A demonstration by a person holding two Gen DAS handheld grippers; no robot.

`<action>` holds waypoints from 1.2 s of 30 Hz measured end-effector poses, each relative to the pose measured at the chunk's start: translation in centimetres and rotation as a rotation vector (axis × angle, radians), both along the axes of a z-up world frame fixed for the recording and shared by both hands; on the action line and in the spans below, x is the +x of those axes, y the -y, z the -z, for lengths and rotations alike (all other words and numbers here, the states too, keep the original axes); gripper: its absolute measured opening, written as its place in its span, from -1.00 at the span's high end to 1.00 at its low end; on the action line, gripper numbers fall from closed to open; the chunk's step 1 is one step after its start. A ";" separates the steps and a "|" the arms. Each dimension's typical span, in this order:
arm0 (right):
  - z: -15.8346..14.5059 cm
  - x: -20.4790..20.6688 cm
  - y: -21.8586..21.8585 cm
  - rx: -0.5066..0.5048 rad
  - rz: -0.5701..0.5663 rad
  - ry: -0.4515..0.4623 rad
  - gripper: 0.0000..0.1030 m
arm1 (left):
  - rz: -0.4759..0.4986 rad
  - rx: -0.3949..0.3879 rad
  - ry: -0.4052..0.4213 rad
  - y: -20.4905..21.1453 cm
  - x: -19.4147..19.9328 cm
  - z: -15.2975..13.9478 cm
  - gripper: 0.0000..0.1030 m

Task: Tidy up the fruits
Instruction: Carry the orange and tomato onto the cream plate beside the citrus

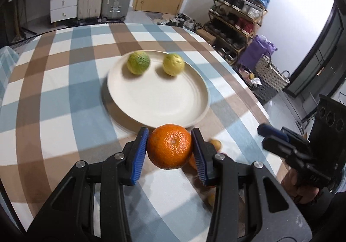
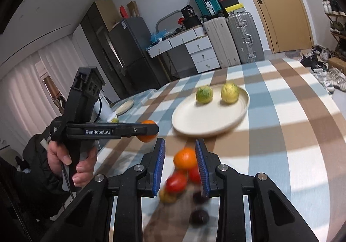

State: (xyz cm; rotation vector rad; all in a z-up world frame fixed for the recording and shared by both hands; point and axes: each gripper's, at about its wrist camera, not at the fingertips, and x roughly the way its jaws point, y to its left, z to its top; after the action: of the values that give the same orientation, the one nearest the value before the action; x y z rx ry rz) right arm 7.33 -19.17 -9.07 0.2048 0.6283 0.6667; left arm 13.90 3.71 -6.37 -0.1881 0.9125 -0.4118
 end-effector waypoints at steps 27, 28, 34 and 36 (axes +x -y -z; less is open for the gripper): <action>5.9 0.8 -8.8 -0.246 -0.136 -0.211 0.23 | -0.091 -0.083 -0.013 -3.8 -1.2 3.0 0.27; 6.0 0.9 -8.8 -0.254 -0.124 -0.219 0.24 | -0.091 -0.082 -0.012 -3.9 -1.1 3.0 0.27; 6.3 1.0 -9.1 -0.259 -0.155 -0.223 0.44 | -0.093 -0.079 0.004 -3.9 -0.6 2.4 0.27; 5.9 1.0 -8.6 -0.226 -0.157 -0.214 0.45 | -0.088 -0.073 0.017 -3.7 -0.2 2.0 0.27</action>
State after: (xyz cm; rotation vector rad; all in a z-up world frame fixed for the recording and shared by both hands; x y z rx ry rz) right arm 8.31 -10.55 -14.93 0.0156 0.9263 0.7235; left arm 13.74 7.43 -8.35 -0.2903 0.8701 -0.3652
